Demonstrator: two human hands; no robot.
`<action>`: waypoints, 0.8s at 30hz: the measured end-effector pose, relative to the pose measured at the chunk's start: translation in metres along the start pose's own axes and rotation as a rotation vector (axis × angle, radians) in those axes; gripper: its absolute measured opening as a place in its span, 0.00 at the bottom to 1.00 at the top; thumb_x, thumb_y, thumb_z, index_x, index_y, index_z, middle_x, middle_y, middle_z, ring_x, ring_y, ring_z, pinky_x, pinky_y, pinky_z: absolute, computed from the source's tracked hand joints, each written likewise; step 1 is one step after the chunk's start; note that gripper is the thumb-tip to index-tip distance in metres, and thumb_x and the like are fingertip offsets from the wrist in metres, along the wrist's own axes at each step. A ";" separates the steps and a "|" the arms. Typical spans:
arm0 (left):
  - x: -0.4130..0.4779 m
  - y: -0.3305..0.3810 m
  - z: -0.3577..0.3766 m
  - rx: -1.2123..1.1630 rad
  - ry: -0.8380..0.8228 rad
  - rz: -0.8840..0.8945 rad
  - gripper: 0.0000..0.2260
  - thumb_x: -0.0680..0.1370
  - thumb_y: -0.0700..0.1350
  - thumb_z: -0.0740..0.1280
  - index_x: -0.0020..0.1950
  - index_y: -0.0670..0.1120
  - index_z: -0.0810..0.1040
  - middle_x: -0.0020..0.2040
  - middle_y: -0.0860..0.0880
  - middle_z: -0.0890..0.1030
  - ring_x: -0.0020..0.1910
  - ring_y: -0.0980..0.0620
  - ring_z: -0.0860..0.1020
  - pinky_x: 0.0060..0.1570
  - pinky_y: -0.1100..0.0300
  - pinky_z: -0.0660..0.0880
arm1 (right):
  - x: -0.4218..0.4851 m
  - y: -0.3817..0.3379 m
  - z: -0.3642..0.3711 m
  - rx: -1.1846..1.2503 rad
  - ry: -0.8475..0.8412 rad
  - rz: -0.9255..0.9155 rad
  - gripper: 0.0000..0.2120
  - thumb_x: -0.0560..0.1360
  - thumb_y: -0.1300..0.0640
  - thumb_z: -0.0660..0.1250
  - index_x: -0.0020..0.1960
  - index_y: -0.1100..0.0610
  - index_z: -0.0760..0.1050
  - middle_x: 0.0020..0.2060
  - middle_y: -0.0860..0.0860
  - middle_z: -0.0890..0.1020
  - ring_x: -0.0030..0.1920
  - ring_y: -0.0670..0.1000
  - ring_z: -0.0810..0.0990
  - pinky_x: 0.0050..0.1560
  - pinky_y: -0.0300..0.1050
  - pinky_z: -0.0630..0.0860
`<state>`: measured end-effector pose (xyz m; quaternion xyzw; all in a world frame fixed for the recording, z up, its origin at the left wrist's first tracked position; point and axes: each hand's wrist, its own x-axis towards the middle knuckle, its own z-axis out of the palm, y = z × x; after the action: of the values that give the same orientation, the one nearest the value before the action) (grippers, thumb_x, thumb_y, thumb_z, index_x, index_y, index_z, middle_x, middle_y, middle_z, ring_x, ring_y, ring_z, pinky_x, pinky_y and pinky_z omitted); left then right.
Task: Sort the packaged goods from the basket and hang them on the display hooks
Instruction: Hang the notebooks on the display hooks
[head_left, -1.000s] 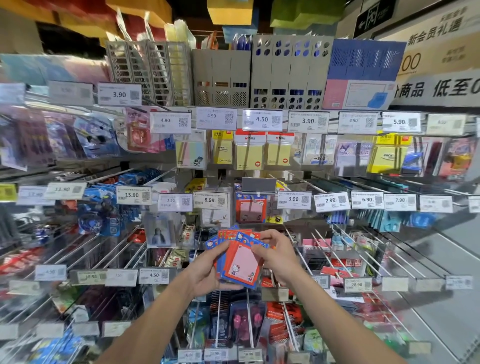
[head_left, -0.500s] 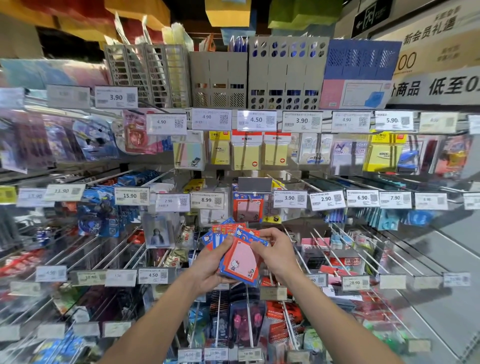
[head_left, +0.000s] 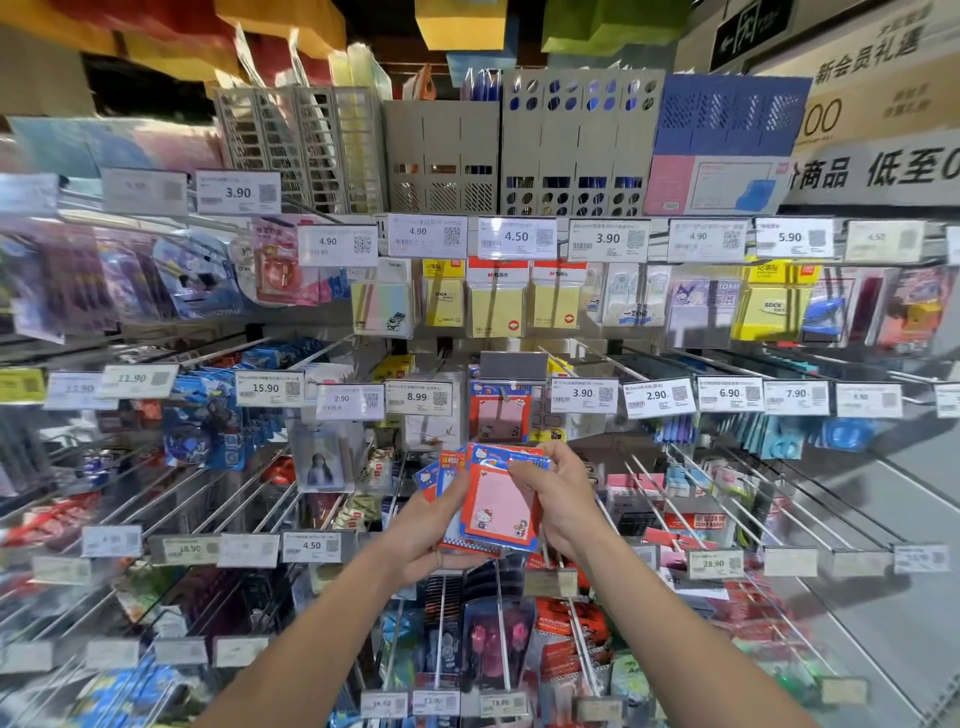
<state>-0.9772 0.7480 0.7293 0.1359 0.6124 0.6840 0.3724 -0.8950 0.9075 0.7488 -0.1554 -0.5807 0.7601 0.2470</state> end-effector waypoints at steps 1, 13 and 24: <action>-0.002 0.000 0.002 0.011 -0.009 0.010 0.23 0.73 0.57 0.74 0.64 0.47 0.78 0.53 0.43 0.87 0.52 0.42 0.86 0.51 0.41 0.83 | 0.000 0.001 0.003 0.017 0.001 -0.007 0.11 0.77 0.70 0.69 0.52 0.60 0.70 0.44 0.63 0.84 0.39 0.59 0.85 0.38 0.50 0.81; 0.002 -0.001 0.001 -0.031 -0.018 0.054 0.28 0.66 0.46 0.81 0.64 0.44 0.78 0.53 0.41 0.86 0.51 0.42 0.86 0.42 0.47 0.83 | 0.003 -0.003 0.009 -0.080 -0.009 0.003 0.06 0.78 0.63 0.72 0.53 0.63 0.79 0.44 0.60 0.87 0.42 0.59 0.87 0.40 0.50 0.82; 0.009 0.004 0.007 -0.120 -0.015 0.103 0.21 0.70 0.42 0.79 0.61 0.43 0.79 0.50 0.43 0.87 0.47 0.44 0.86 0.44 0.48 0.84 | 0.013 -0.012 0.011 0.101 0.097 -0.028 0.12 0.76 0.69 0.71 0.54 0.59 0.73 0.41 0.60 0.85 0.36 0.55 0.86 0.32 0.46 0.80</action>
<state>-0.9801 0.7593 0.7324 0.1499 0.5596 0.7367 0.3488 -0.9091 0.9084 0.7644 -0.1711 -0.5311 0.7764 0.2932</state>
